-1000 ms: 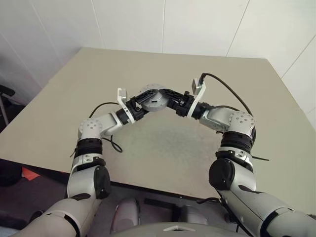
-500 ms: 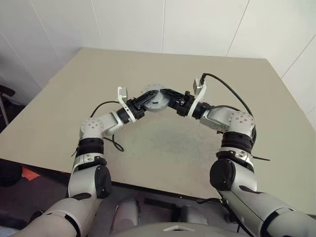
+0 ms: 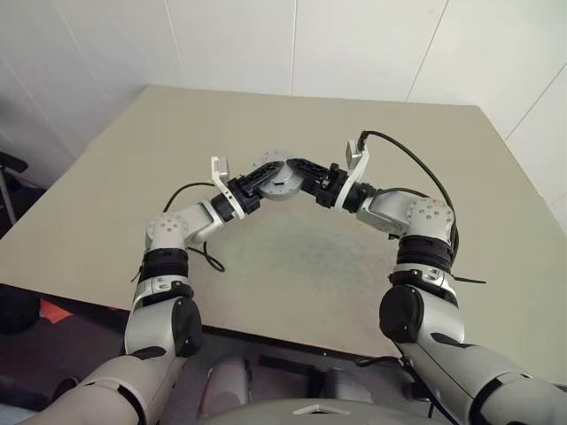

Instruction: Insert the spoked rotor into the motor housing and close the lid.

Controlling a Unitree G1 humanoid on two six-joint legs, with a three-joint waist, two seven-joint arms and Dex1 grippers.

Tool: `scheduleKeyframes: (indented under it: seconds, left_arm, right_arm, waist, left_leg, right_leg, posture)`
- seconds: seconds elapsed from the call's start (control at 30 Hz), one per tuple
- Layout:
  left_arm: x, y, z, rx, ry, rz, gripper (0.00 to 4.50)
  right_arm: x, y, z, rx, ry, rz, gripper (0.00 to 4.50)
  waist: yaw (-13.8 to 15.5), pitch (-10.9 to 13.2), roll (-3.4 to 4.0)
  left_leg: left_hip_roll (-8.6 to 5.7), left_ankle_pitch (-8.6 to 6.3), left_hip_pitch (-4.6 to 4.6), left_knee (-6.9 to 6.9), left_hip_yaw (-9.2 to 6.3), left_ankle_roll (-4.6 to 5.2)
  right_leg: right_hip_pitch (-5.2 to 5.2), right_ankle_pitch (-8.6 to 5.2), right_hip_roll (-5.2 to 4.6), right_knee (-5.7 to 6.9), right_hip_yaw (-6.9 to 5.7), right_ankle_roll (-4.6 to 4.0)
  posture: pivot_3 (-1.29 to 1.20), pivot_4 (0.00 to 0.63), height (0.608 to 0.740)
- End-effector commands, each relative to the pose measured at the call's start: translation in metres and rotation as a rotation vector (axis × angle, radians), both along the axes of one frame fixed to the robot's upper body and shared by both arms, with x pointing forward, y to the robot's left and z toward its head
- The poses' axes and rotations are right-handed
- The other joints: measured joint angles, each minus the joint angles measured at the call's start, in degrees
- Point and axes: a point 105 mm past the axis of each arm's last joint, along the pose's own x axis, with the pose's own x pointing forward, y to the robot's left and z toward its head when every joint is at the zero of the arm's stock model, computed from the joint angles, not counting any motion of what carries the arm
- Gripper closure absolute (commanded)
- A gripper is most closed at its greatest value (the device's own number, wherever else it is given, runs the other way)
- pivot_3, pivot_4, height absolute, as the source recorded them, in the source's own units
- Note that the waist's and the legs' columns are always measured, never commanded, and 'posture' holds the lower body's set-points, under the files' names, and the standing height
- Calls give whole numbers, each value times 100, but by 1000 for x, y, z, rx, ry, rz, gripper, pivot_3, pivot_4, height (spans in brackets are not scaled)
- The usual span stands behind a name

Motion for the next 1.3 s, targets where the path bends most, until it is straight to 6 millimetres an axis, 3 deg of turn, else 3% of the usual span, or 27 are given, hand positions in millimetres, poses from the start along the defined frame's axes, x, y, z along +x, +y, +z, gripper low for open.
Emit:
scheduleKeyframes:
  seconds: [0.03,0.1,0.13,0.23,0.43,0.67,0.9,1.2,1.3]
  left_arm:
    - [4,7,15,-16,-58,39,2323]
    - [5,8,14,-12,-57,50,2323]
    - [6,10,12,-2,-58,64,2323]
    - [9,18,11,15,-64,104,2323]
    - [18,52,7,84,-75,286,2323]
    - [26,102,-27,146,79,521,2323]
    - [26,114,-48,140,192,596,2323]
    - [21,150,-64,164,271,747,2323]
    - [20,160,-65,196,273,778,1438]
  right_arm:
    - [8,-9,4,-66,-56,-73,759]
    - [12,-12,-4,-131,-60,-107,57]
    - [14,-13,-9,-172,-67,-126,21]
    - [18,-16,-17,-222,-78,-160,21]
    - [23,-26,-24,-256,-78,-209,21]
    - [29,-30,-25,-265,-80,-237,21]
    - [30,-24,-28,-273,-86,-217,21]
    - [31,-18,-28,-272,-87,-202,21]
    - [31,-16,-30,-273,-81,-195,0]
  waist:
    - [0,0,0]
    - [1,0,0]
    - [1,0,0]
    - [-8,0,0]
    - [-11,0,0]
    - [-11,0,0]
    - [-7,0,-1]
    - [-24,0,-1]
    - [-42,-1,-2]
  left_leg:
    - [0,1,0,0,0,0]
    - [0,1,-1,1,-1,1]
    - [-1,2,-1,2,-1,1]
    - [0,2,-1,4,-1,1]
    - [0,4,-1,4,-3,3]
    - [0,4,-2,10,-4,4]
    - [1,4,-7,30,-9,6]
    - [12,3,-2,67,-12,5]
    - [13,3,8,70,-12,5]
  right_leg:
    - [0,0,0,0,0,0]
    - [0,1,0,0,0,2]
    - [0,2,0,0,0,3]
    - [0,2,0,0,0,3]
    - [0,3,0,1,0,4]
    - [2,4,0,2,0,7]
    - [7,4,0,3,0,7]
    - [23,6,1,14,0,10]
    - [32,8,1,14,0,12]
  posture:
    - [0,0,740]
    - [0,0,740]
    - [0,0,740]
    - [0,0,740]
    - [0,0,740]
    - [0,0,740]
    - [0,0,740]
    - [0,0,740]
    - [0,0,740]
